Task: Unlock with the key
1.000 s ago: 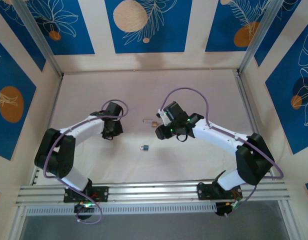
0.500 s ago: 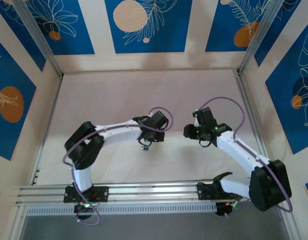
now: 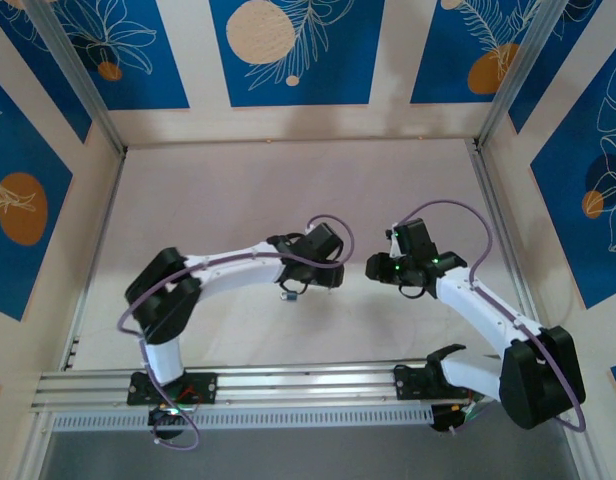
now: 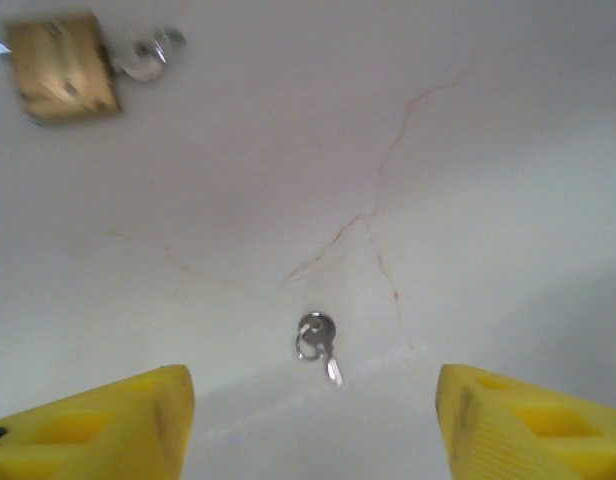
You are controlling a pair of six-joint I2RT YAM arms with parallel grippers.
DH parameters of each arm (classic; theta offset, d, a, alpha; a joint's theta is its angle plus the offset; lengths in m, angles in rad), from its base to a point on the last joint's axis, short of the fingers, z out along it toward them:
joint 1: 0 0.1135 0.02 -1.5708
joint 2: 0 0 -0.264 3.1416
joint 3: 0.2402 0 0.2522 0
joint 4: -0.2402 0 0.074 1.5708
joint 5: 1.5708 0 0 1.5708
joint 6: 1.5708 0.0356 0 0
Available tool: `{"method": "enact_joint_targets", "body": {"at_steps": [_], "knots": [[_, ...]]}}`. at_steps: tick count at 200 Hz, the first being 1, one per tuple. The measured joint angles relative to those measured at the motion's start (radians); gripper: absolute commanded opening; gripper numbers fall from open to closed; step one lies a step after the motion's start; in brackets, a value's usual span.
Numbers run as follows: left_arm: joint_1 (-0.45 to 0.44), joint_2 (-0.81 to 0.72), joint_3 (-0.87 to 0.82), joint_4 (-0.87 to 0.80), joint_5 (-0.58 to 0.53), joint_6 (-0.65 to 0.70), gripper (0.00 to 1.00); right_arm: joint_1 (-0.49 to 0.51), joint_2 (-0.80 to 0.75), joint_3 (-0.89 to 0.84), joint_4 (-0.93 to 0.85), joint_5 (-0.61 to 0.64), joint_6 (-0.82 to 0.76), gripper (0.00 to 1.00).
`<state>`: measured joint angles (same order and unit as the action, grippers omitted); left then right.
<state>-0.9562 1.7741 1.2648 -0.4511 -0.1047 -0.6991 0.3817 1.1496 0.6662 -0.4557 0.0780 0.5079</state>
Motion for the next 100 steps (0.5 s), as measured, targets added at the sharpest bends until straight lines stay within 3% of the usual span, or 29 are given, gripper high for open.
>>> {"method": "enact_joint_targets", "body": {"at_steps": [19,39,69,100], "knots": [[0.043,-0.098,0.0,-0.043,-0.032,0.052,0.66,0.072,0.061,0.019,0.004,-0.001,-0.001,0.21],[0.17,-0.183,0.0,-0.089,-0.061,0.115,0.66,0.174,0.149,0.069,0.005,-0.001,-0.009,0.16],[0.389,-0.246,0.0,-0.129,-0.089,0.202,0.68,0.293,0.284,0.178,-0.003,0.009,-0.016,0.18],[0.473,-0.26,-0.021,-0.133,-0.097,0.259,0.68,0.336,0.403,0.266,-0.019,0.03,-0.013,0.25]]}}
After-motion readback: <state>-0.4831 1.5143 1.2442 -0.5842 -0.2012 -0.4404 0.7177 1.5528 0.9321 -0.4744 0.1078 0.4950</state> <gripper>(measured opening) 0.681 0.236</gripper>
